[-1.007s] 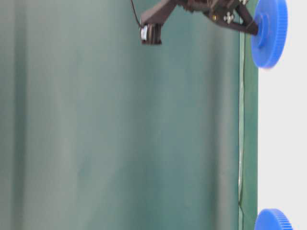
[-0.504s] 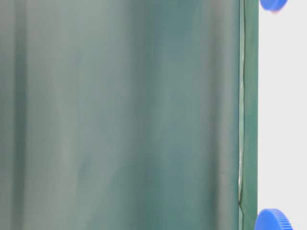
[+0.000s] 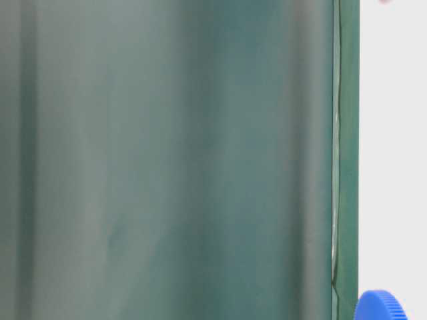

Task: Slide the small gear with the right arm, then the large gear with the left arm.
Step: 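Slide the small blue gear back right to its start spot, then lift the right gripper off the small gear and pull back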

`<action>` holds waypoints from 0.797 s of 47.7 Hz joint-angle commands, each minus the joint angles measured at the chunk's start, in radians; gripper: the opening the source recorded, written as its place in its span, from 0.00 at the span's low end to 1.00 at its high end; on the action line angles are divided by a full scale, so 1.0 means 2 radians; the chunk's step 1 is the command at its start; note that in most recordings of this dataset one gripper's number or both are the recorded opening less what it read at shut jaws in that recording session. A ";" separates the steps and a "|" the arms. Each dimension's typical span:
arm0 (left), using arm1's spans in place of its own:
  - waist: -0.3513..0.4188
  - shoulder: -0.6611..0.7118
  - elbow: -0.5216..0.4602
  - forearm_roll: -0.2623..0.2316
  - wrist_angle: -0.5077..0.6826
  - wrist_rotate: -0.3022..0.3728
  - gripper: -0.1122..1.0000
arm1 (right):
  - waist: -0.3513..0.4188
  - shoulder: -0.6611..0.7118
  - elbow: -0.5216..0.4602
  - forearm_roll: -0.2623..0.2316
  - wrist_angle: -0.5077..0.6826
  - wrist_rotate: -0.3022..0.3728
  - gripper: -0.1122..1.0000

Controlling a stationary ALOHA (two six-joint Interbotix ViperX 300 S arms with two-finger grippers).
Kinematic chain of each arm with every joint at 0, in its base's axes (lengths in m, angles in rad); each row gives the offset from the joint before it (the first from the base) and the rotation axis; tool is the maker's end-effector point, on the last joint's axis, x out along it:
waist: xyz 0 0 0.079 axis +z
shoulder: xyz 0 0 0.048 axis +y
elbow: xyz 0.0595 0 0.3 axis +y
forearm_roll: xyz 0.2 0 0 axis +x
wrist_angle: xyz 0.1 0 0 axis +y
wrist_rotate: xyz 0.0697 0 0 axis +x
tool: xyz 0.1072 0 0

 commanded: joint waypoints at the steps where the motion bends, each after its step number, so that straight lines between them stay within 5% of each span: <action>1: -0.001 0.002 -0.006 -0.001 -0.005 0.000 0.10 | -0.002 -0.020 -0.014 -0.003 -0.004 -0.002 0.55; 23: -0.001 0.002 -0.005 -0.001 -0.005 0.000 0.10 | -0.001 -0.166 -0.021 -0.057 -0.016 -0.006 0.55; 38: -0.001 0.002 0.001 -0.001 -0.015 0.000 0.10 | -0.001 -0.202 -0.002 -0.058 -0.018 -0.005 0.55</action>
